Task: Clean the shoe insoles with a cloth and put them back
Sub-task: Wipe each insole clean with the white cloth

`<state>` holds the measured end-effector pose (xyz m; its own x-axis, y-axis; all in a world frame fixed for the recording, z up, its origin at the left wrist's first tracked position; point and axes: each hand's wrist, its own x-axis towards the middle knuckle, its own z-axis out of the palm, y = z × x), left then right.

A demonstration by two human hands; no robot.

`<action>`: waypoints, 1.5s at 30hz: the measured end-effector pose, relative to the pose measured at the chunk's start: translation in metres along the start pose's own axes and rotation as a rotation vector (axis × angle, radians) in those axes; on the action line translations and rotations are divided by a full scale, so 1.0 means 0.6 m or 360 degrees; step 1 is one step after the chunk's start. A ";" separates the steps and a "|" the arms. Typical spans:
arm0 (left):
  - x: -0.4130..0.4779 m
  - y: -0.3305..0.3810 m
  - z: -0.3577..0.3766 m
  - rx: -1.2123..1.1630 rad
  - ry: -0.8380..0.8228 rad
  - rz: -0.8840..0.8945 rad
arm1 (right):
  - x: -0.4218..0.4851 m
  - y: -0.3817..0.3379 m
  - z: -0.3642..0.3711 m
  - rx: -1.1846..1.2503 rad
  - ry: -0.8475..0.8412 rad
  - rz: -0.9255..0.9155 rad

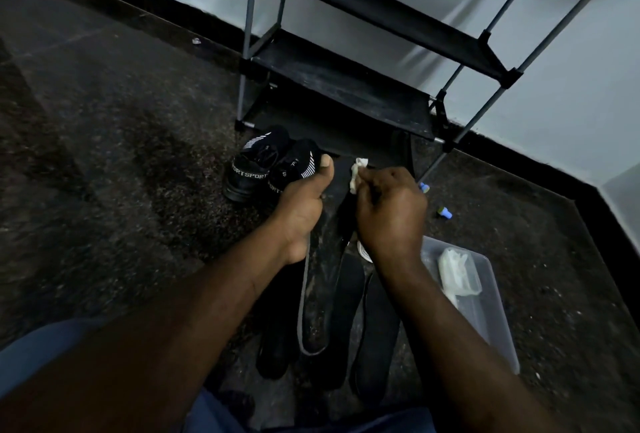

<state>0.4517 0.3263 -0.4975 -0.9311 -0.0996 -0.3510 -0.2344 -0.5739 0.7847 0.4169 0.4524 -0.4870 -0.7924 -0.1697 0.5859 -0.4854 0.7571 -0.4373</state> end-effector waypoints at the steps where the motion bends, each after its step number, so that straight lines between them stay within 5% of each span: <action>1: 0.003 0.000 -0.003 -0.0033 -0.0002 -0.0008 | -0.008 -0.002 0.000 -0.0010 -0.0012 -0.0021; 8: 0.018 -0.002 -0.016 -0.0166 -0.0090 -0.0091 | -0.045 -0.006 0.002 -0.0006 -0.0083 -0.0144; 16: 0.017 -0.011 -0.011 0.0043 -0.0051 -0.0074 | -0.002 -0.001 0.011 0.0025 0.0036 0.0073; 24: 0.014 -0.006 -0.010 -0.0062 0.0049 -0.0067 | -0.037 -0.017 0.016 0.0014 -0.0150 -0.0252; 33: -0.002 -0.008 0.010 -0.0109 0.0026 -0.0077 | 0.022 -0.005 0.012 0.0018 -0.0037 0.0017; 41: -0.003 -0.001 0.003 -0.0205 0.0141 -0.0030 | -0.025 -0.021 0.021 0.0025 -0.0199 -0.0326; 45: -0.003 -0.001 0.009 -0.0195 0.0102 -0.0030 | -0.005 0.008 0.005 -0.0047 -0.0101 -0.0217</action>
<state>0.4520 0.3313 -0.4948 -0.9061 -0.1372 -0.4003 -0.2123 -0.6710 0.7104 0.4160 0.4545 -0.4932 -0.7421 -0.3112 0.5937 -0.5799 0.7423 -0.3358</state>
